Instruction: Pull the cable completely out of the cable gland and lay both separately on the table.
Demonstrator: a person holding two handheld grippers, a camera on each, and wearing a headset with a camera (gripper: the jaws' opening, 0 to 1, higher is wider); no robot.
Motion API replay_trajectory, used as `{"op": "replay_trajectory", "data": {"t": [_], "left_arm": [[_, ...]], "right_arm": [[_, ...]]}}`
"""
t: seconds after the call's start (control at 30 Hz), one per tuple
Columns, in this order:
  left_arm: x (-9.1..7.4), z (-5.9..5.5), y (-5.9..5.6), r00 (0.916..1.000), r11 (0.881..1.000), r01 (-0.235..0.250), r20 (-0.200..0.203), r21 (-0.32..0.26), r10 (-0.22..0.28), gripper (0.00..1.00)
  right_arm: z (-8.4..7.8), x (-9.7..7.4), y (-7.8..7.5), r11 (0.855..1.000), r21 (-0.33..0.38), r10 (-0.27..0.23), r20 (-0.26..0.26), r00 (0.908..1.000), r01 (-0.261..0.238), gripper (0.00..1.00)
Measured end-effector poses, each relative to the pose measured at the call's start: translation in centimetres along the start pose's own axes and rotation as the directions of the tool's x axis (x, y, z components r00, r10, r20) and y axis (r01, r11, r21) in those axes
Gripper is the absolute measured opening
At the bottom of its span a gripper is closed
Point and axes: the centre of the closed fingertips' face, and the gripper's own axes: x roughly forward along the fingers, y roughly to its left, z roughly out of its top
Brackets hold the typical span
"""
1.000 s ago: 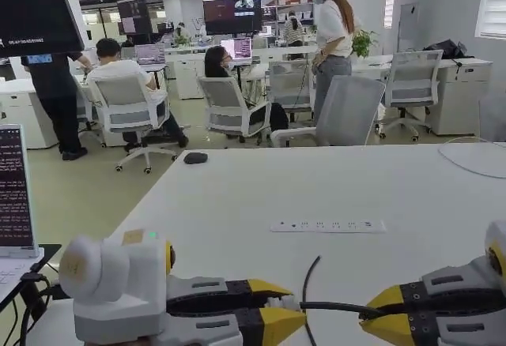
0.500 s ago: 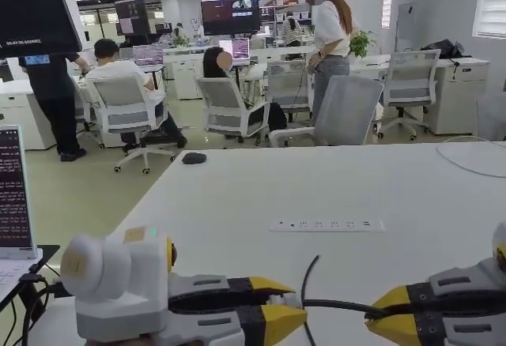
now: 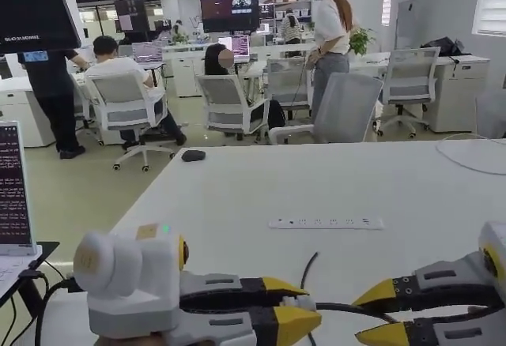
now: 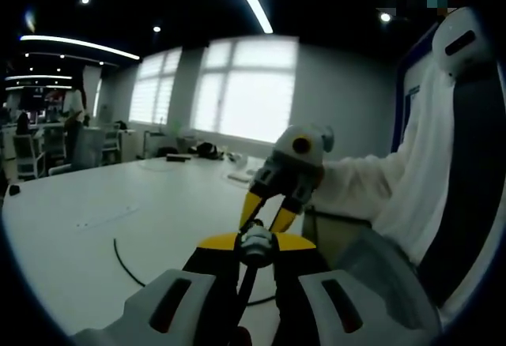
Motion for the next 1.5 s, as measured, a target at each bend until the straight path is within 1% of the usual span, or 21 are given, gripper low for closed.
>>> {"op": "replay_trajectory", "data": {"t": [0.07, 0.13, 0.23, 0.3, 0.4, 0.5, 0.57, 0.67, 0.77, 0.93, 1.0, 1.2, 1.33, 1.5], "left_arm": [[0.1, -0.1, -0.1, 1.0000, 1.000, 0.002, -0.003, 0.001, -0.002, 0.17], [0.2, -0.1, -0.1, 1.0000, 1.000, 0.004, -0.005, 0.000, -0.004, 0.17], [0.3, -0.3, -0.2, 0.9999, 1.000, 0.009, -0.008, 0.000, -0.009, 0.17], [0.3, -0.3, -0.2, 0.9999, 1.000, 0.010, -0.009, -0.003, -0.011, 0.17], [0.4, -0.4, -0.2, 0.9999, 1.000, 0.013, -0.010, -0.005, -0.013, 0.17], [0.2, -0.6, -0.1, 0.9999, 1.000, 0.009, -0.009, -0.011, -0.009, 0.17], [0.2, -0.6, 0.0, 1.0000, 1.000, 0.005, -0.003, -0.023, -0.005, 0.17], [0.1, -0.5, 0.0, 1.0000, 1.000, 0.007, 0.001, -0.026, -0.007, 0.17], [0.2, -0.6, 0.0, 0.9999, 1.000, 0.011, -0.004, -0.025, -0.011, 0.17], [0.2, -0.7, 0.0, 0.9999, 1.000, 0.014, -0.007, -0.021, -0.014, 0.17], [0.0, -0.7, 0.1, 0.9999, 1.000, 0.010, -0.007, -0.018, -0.011, 0.17], [-0.9, -0.7, 0.7, 0.9999, 1.000, -0.010, -0.010, -0.013, 0.010, 0.17], [-1.5, -0.6, 1.1, 0.9997, 1.000, -0.025, -0.006, -0.018, 0.025, 0.17], [-1.6, -0.5, 1.0, 0.9996, 1.000, -0.027, -0.003, -0.013, 0.027, 0.17]], "right_arm": [[0.7, 0.3, 0.1, 1.000, -0.005, 0.010, 0.015, 0.9998, -0.010, 0.14], [1.2, 0.5, 0.2, 1.000, -0.014, 0.023, 0.024, 0.9994, -0.023, 0.11], [1.8, 1.1, 0.6, 0.999, -0.020, 0.051, 0.028, 0.9983, -0.051, 0.13], [1.9, 1.3, 0.6, 0.998, -0.032, 0.063, 0.022, 0.9978, -0.062, 0.13], [2.0, 1.4, 0.5, 0.997, -0.034, 0.070, 0.027, 0.9971, -0.070, 0.06], [1.7, 1.5, 0.4, 0.996, -0.029, 0.080, 0.019, 0.9966, -0.079, 0.05], [1.7, 1.6, 0.4, 0.996, -0.028, 0.080, 0.022, 0.9965, -0.080, 0.04], [1.7, 1.6, 0.5, 0.996, -0.012, 0.083, 0.031, 0.9960, -0.083, 0.04], [1.6, 1.6, 0.6, 0.996, -0.010, 0.086, 0.030, 0.9959, -0.086, 0.03], [1.2, 1.5, 0.5, 0.996, -0.005, 0.085, 0.024, 0.9961, -0.085, 0.03], [0.9, 1.3, 0.4, 0.997, 0.000, 0.079, 0.022, 0.9966, -0.079, 0.03], [0.3, 0.5, -0.1, 0.998, 0.021, 0.052, 0.020, 0.9984, -0.053, 0.03], [-0.6, -0.1, -0.2, 0.999, 0.041, 0.031, 0.000, 0.9995, -0.031, 0.03], [-0.8, -0.7, 0.0, 0.998, 0.057, 0.015, -0.003, 0.9999, -0.015, 0.03]]}}
